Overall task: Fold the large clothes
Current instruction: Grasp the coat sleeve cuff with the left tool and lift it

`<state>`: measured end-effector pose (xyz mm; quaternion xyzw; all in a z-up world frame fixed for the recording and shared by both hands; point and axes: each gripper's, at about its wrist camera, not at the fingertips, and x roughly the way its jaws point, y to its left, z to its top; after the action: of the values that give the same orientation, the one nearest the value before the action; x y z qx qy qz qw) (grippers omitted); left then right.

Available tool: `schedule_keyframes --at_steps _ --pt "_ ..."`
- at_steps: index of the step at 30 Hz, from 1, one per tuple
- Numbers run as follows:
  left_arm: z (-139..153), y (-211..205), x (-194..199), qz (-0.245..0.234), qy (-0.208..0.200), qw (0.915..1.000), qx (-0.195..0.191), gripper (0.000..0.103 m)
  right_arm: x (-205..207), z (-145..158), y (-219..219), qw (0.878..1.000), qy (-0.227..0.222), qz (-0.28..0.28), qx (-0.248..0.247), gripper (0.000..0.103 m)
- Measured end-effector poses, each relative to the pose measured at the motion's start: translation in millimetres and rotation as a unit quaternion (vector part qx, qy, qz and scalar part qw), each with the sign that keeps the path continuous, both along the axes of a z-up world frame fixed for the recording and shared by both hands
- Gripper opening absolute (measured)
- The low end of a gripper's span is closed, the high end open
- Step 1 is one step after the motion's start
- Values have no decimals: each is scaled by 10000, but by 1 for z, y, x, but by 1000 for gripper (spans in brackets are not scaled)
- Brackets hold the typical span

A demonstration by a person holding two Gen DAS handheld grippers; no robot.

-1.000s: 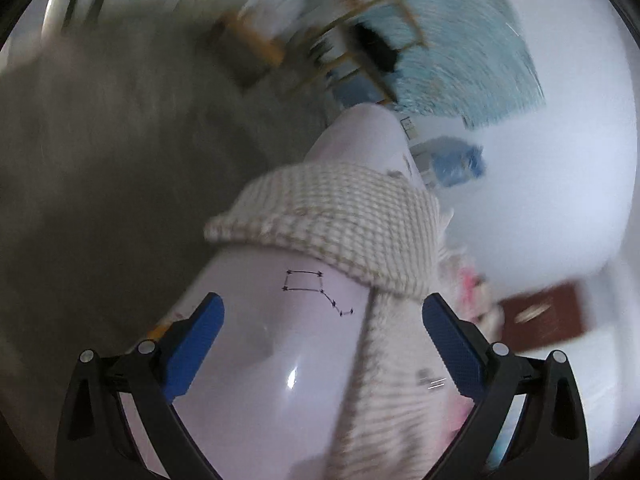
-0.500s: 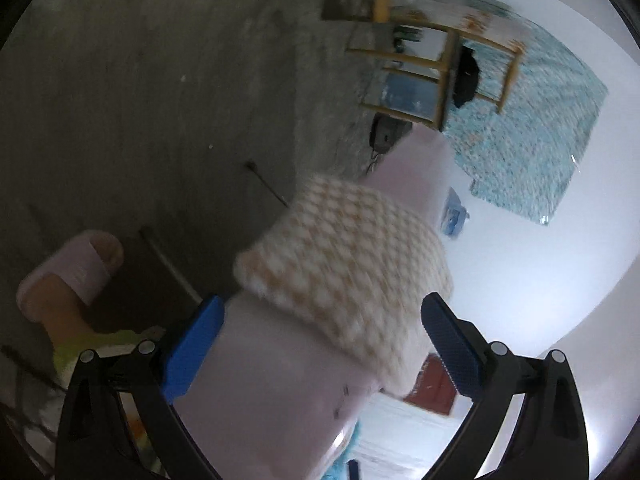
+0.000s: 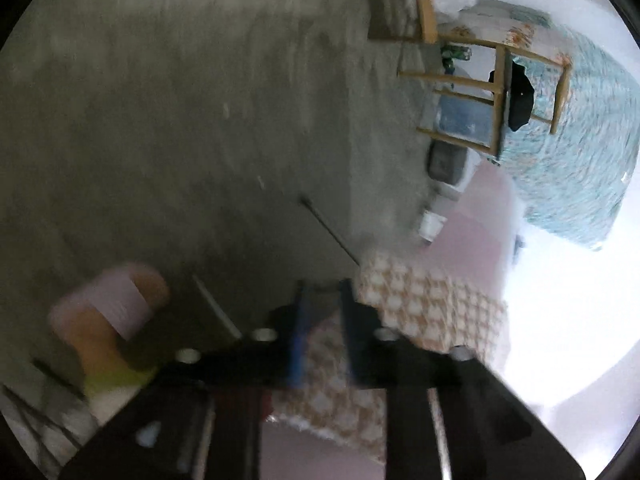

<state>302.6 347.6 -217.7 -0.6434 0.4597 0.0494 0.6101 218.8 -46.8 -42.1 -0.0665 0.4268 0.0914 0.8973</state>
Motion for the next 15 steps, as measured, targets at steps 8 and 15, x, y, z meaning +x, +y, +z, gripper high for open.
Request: schedule_keyframes --at_steps 8,15 --pt "162 -39 18 -719 -1336 9576 2448 0 -12 14 -33 9990 -235 -280 267 95" --pt "268 -131 17 -1568 -2225 9095 3142 0 -33 29 -77 9938 -455 -733 703 95"
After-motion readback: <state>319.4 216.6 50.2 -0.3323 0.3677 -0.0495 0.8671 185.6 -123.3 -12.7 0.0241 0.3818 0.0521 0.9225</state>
